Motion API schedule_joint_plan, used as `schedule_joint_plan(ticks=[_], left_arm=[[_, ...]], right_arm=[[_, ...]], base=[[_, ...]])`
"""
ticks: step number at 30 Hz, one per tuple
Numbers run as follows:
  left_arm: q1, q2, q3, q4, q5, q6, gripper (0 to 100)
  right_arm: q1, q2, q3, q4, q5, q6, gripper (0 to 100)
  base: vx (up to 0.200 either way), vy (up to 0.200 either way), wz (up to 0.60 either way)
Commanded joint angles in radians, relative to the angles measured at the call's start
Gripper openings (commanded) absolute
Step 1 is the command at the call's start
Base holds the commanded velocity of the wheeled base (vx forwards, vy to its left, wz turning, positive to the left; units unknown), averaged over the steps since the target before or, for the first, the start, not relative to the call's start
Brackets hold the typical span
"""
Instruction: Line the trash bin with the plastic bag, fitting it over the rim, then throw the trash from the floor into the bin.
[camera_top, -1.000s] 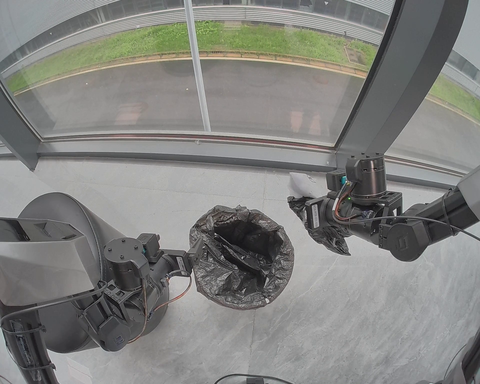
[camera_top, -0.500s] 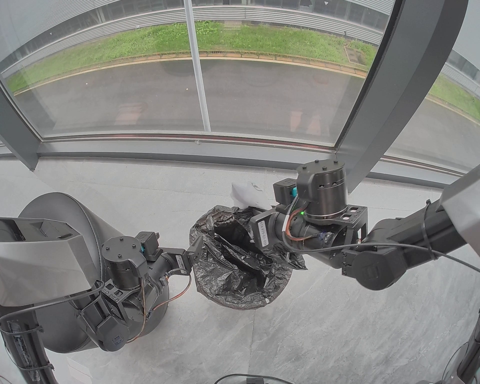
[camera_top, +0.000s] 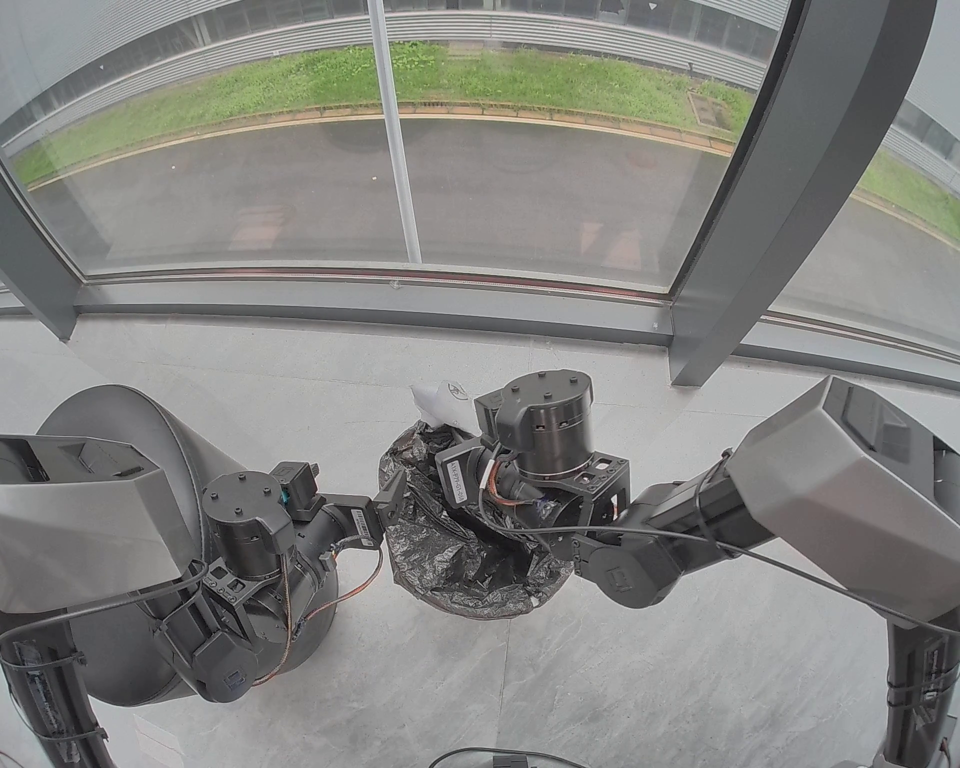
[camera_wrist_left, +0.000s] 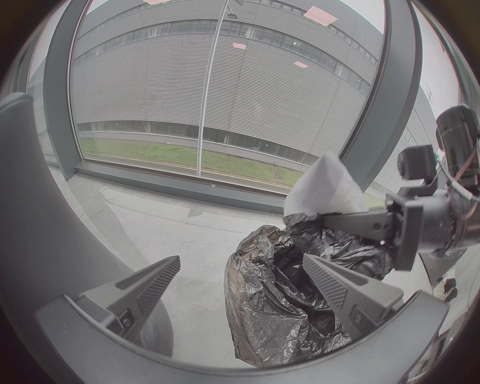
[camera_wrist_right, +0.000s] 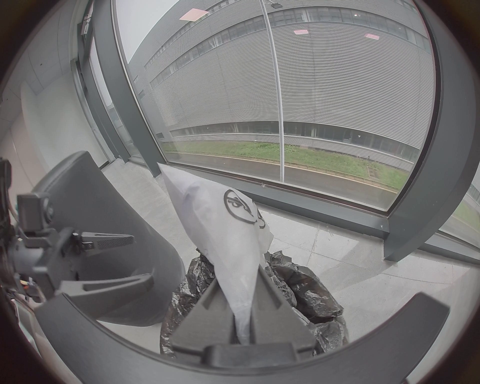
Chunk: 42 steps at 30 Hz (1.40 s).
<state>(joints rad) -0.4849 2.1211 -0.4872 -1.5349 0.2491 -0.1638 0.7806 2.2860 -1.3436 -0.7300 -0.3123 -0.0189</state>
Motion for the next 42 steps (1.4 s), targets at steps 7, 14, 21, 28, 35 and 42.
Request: schedule_joint_plan(ticks=[7,14,21,28,35,42], left_arm=[[-0.001,-0.001,0.001,-0.001,0.001,0.000,100],[-0.006,0.000,0.001,-0.001,0.001,0.000,100],[-0.006,0.002,0.001,-0.002,0.001,0.000,100],[-0.006,0.002,0.001,-0.002,0.001,0.000,100],[-0.004,-0.001,0.001,-0.004,0.001,0.000,100],[0.022,-0.107,0.002,0.010,0.001,0.009,100]], right_arm=[[0.031,0.073,-0.032,-0.002,-0.005,0.001,0],[0.029,0.090,-0.002,-0.003,-0.005,0.008,0],[0.023,0.092,0.011,-0.003,-0.005,0.007,0],[0.022,0.090,0.015,-0.003,-0.005,0.005,100],[0.020,0.092,0.017,-0.083,-0.007,0.002,100],[0.006,0.092,0.026,-0.094,-0.005,0.001,100]], base=[[0.000,0.000,0.00],[0.000,0.000,0.00],[0.000,0.000,0.00],[0.000,0.000,0.00],[0.000,0.000,0.00],[0.000,0.000,0.00]])
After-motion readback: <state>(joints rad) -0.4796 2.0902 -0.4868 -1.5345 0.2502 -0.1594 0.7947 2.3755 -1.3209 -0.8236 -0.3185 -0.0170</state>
